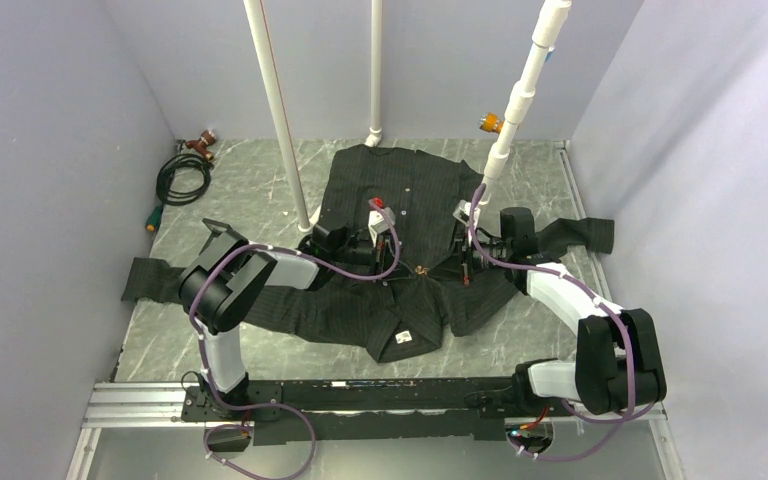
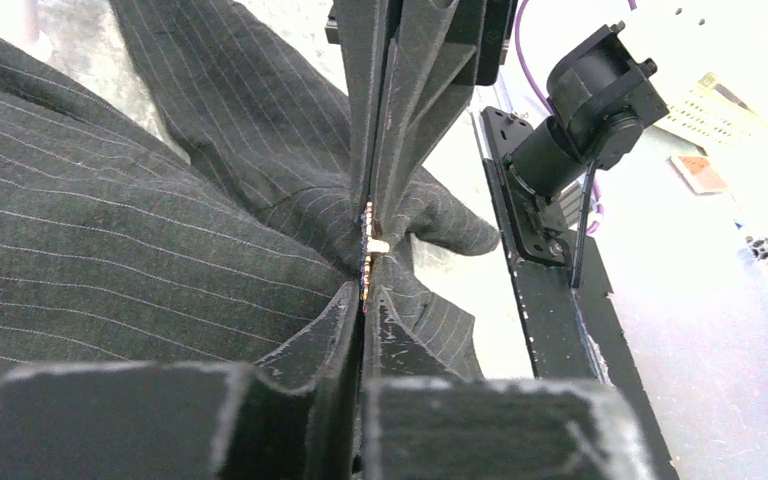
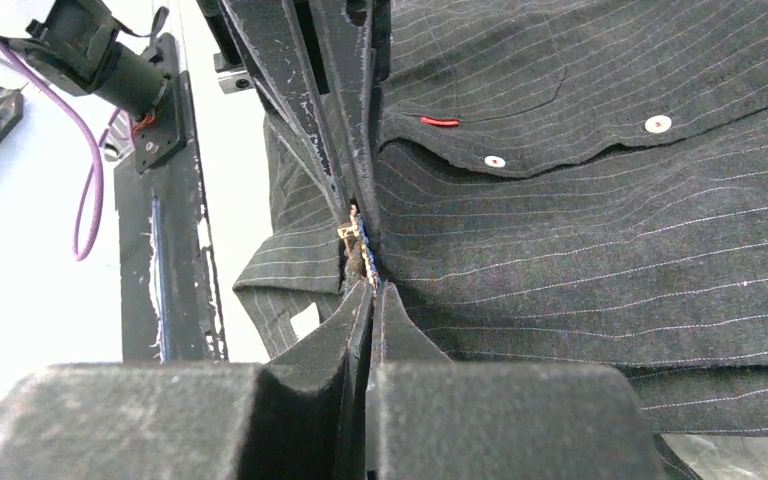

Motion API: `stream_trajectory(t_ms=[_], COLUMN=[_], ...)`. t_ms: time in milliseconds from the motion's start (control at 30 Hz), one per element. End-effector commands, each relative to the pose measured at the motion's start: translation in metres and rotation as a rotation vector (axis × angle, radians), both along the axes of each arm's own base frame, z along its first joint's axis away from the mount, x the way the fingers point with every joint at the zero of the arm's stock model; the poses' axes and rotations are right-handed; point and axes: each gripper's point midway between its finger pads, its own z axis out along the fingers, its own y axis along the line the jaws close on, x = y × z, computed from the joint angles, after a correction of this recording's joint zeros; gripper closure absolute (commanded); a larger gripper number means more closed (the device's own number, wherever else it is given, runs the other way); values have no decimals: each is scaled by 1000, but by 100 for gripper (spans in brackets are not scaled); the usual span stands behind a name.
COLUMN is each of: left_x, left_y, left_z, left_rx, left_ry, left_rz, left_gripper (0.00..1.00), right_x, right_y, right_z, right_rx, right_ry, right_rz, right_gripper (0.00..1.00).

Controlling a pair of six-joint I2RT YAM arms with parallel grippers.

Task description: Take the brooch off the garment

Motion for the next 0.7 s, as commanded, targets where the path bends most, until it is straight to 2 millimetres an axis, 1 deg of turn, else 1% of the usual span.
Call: stream_trajectory(t_ms=[0, 67, 167, 267, 400, 533, 667], left_x=[0, -1, -3, -5, -12, -14, -20], left_y=[-6, -6, -3, 0, 0, 0, -2], left_z=[18, 19, 16, 13, 8, 11, 11], left_rx=[-45, -42, -18, 11, 48, 48, 48], left_ry=[-64, -78, -109, -167, -242, -261, -272], left_rz=[-39, -43, -59, -76, -134, -159, -186], left_gripper=[99, 100, 100, 100, 100, 100, 100], right_x=[0, -2, -2, -3, -2, -9, -12], right_y=[4, 3, 1, -3, -7, -4, 0], right_z=[15, 14, 15, 15, 17, 14, 9], right_rx=[26, 16, -10, -56, -119, -174, -191], right_ry=[-67, -69, -91, -120, -189, -222, -224], right_rz=[50, 56, 74, 96, 142, 196, 212], right_gripper=[100, 98, 81, 73, 69, 61, 61])
